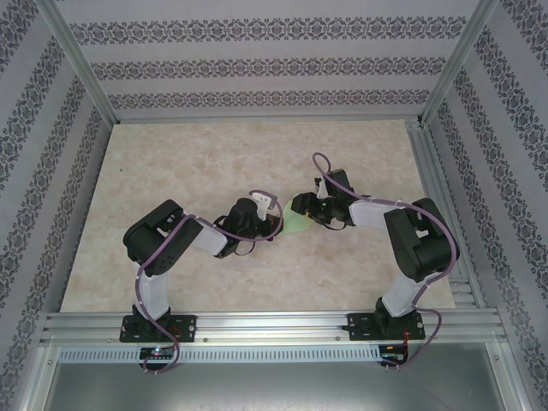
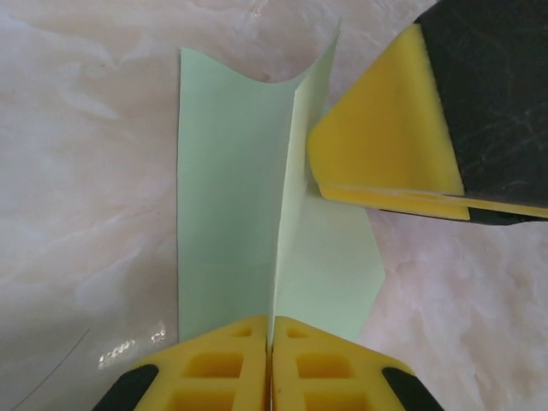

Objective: Fold a paper plane with a square sheet of paper (pick it up from the middle)
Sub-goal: Fourth fold the wing at the center of the table.

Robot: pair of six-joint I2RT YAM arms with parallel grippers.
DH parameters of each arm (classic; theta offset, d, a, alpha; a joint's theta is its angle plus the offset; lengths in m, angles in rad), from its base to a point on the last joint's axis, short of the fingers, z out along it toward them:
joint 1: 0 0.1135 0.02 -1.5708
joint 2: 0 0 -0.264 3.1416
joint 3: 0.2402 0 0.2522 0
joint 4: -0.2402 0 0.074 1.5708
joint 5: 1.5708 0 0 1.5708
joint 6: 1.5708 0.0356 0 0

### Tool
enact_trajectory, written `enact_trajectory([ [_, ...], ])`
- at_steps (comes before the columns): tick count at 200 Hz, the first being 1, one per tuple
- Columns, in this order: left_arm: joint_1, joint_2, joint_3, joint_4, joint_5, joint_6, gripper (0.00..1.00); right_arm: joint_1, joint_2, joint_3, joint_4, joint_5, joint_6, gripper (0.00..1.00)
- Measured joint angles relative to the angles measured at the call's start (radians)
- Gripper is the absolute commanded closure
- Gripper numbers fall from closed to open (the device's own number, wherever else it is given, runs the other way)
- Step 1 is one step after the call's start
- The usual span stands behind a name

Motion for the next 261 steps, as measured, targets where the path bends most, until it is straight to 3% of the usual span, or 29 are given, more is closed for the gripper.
enact_trajectory([
  [97,0.014,0.000,0.012,-0.049,0.053,0.000,0.77,0.015,0.038,0.072,-0.114,0.085,0.001,0.40],
  [166,0.037,-0.110,0.027,-0.194,0.052,-0.008,0.59,0.027,0.057,0.113,-0.171,0.138,0.005,0.42],
  [211,0.038,-0.148,0.122,-0.324,0.067,-0.056,0.60,0.039,0.064,0.132,-0.201,0.178,0.011,0.43],
  [261,0.038,-0.132,0.221,-0.459,0.115,-0.091,0.73,0.039,0.072,0.145,-0.221,0.186,0.012,0.45],
])
